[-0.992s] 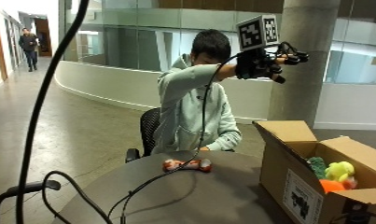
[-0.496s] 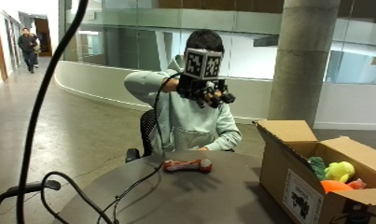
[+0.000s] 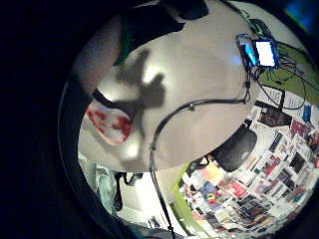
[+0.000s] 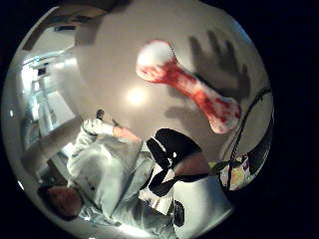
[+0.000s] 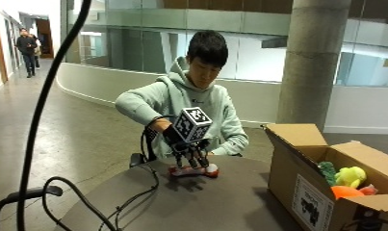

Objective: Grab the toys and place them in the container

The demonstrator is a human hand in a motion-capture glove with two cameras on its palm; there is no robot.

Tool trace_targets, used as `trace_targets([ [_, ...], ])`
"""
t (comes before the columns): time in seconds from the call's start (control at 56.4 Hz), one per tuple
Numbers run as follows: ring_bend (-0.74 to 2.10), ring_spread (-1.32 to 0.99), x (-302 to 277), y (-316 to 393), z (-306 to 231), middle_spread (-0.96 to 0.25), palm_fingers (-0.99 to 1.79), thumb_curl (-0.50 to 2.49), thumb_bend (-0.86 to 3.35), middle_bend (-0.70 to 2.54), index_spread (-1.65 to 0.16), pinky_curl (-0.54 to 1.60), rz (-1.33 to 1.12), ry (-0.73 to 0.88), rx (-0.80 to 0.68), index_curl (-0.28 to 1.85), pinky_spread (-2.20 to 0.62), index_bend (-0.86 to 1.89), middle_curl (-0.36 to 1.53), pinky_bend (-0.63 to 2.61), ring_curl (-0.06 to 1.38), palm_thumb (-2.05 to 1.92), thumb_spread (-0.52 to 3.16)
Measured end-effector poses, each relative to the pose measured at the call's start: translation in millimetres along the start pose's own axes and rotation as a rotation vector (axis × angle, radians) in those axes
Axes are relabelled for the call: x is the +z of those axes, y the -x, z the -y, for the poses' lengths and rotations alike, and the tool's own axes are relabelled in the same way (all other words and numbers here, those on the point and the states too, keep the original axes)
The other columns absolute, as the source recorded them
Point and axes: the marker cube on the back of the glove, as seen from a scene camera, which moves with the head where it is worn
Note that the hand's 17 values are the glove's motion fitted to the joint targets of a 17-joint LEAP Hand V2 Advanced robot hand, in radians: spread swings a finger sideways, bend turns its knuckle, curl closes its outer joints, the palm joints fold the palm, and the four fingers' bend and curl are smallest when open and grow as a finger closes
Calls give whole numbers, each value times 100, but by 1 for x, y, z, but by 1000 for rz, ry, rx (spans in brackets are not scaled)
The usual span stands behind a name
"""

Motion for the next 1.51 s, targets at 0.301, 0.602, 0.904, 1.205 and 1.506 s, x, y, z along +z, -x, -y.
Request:
trace_targets([
  [0.301, 10, 1, 22, 1, 15, 3, -22, 35, 2, 5, -26, 34, -29, 15, 2, 43, 7, 44, 15, 70, 11, 24, 116],
  [0.602, 10, 1, 29, 3, 31, 3, -14, 38, 6, 10, -25, 34, -15, -91, 4, 55, 7, 81, 13, 68, 6, 45, 121],
  [0.904, 12, -4, 35, 19, 24, -9, 9, 45, 14, 40, -26, 30, 24, -151, -70, 64, 6, 115, 27, 53, 2, 68, 123],
  [1.205, 13, -10, -18, 36, 11, -22, 13, 55, 12, 73, -22, 31, 105, -226, -148, 66, 4, 120, 41, 49, 0, 75, 113],
  [1.506, 18, -16, -207, 26, 15, -29, 14, 65, 8, 91, -20, 32, -6, -496, -191, 68, 4, 121, 51, 48, 3, 78, 101],
])
